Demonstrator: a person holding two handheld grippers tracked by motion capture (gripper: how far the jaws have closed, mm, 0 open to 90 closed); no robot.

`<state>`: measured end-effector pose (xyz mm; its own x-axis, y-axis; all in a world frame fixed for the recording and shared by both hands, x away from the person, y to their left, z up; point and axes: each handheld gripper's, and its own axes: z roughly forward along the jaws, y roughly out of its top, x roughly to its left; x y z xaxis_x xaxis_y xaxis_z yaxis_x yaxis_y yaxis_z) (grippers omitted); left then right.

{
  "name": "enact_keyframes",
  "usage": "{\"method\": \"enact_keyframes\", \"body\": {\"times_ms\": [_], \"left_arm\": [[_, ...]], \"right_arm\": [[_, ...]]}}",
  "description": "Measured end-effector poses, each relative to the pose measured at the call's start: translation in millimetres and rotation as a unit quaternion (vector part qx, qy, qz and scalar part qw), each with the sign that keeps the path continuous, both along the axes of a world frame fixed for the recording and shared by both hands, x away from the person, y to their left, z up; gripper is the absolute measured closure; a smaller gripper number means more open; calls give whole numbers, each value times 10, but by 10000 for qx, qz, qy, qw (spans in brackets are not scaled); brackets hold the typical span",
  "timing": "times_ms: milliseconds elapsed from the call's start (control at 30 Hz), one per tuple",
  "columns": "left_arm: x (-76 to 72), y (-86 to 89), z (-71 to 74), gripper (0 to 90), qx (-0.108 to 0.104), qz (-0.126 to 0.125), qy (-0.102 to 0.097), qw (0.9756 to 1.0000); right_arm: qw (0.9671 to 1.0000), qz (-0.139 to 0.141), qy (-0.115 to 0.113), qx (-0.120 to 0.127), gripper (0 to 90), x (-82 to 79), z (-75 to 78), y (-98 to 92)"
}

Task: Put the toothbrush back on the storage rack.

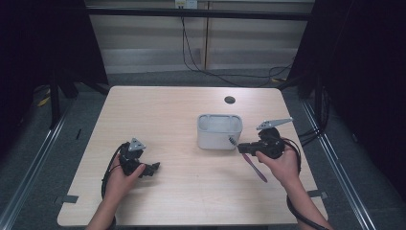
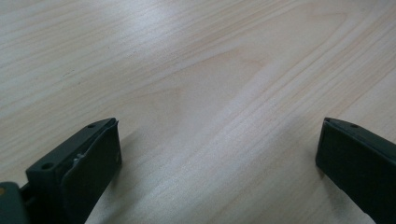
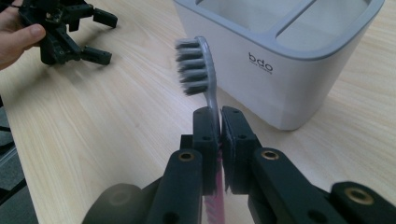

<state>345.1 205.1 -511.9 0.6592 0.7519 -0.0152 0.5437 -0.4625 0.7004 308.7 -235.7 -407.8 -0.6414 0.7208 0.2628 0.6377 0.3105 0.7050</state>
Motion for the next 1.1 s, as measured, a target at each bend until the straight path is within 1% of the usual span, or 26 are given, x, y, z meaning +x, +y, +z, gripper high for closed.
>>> {"method": "enact_keyframes", "body": {"times_ms": [67, 233, 467, 667, 700, 1000, 1100], "left_arm": [[0, 1, 2, 0, 10, -2, 9, 10000], [-1, 0, 2, 0, 5, -1, 9, 10000], [-1, 0, 2, 0, 5, 0, 9, 10000], [-1, 0, 2, 0, 6, -1, 10, 10000], [-1, 0, 2, 0, 5, 0, 9, 10000], [-2, 0, 2, 0, 4, 1, 7, 10000], [-2, 0, 2, 0, 5, 1, 9, 10000]], "right_arm": [[10000, 22, 0, 85, 849, 1, 18, -4], [9998, 36, -66, 172, 849, 4, 60, -4], [9992, -1, -121, 378, 849, 12, 114, -8], [9987, -38, -173, 481, 849, 18, 144, -14], [9983, -56, -199, 542, 849, 22, 158, -19], [9972, -142, -314, 663, 849, 30, 231, -36], [9962, -179, -366, 765, 849, 41, 264, -43]]}}
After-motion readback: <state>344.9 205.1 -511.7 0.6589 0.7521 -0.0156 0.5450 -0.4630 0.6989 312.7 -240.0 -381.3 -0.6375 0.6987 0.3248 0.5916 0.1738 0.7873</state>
